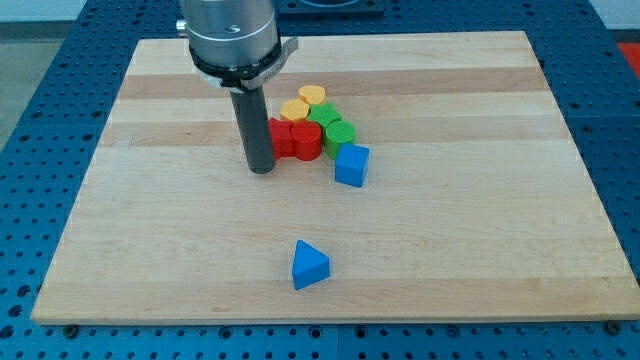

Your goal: Slide the blue triangle below the red star

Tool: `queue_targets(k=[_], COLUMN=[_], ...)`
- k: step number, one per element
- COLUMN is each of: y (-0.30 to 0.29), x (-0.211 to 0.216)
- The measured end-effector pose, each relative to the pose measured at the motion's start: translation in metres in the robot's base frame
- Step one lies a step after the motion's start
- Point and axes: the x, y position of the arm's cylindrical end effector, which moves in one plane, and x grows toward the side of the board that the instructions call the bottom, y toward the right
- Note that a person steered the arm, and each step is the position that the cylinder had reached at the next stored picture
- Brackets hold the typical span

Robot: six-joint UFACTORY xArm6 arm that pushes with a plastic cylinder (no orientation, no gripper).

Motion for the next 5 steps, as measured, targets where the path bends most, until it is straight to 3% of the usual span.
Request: queue_targets(k=[1,5], y=[0.0,-0.03], x=[0.004,0.175])
